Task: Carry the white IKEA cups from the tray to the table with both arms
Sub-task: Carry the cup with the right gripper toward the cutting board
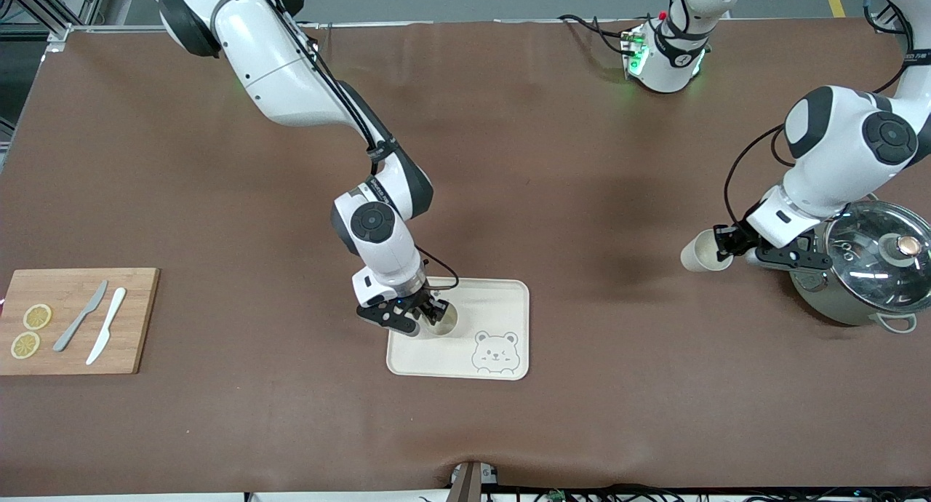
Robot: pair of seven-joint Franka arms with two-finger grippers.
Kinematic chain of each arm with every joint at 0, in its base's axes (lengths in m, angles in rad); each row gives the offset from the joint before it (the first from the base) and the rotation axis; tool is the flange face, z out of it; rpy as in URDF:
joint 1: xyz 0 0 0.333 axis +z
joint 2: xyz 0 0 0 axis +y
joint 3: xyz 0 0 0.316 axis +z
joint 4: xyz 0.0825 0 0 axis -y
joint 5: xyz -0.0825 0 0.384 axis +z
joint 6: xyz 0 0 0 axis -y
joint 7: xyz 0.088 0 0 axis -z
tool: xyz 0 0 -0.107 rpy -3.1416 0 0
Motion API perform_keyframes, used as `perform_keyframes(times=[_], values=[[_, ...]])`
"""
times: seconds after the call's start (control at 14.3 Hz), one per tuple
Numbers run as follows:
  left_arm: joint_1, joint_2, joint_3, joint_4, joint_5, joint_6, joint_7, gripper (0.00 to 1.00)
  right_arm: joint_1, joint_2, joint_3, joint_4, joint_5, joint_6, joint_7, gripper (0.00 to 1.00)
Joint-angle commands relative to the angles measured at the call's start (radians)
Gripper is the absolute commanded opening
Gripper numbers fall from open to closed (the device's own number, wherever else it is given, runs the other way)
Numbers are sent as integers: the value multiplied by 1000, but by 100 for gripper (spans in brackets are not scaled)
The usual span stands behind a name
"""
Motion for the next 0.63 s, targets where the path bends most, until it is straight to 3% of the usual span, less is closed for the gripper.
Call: perform_keyframes(times=[0.0,0.28,0.56], values=[[82,-42,-26,-60,15,74,43,0,8,20,-10,32,-19,1,22,16],[105,-43,-20,-60,26,82,70,0,6,20,-10,32,-20,1,20,2],[105,-40,-12,-61,41,94,70,0,6,18,-10,32,-20,0,20,0]])
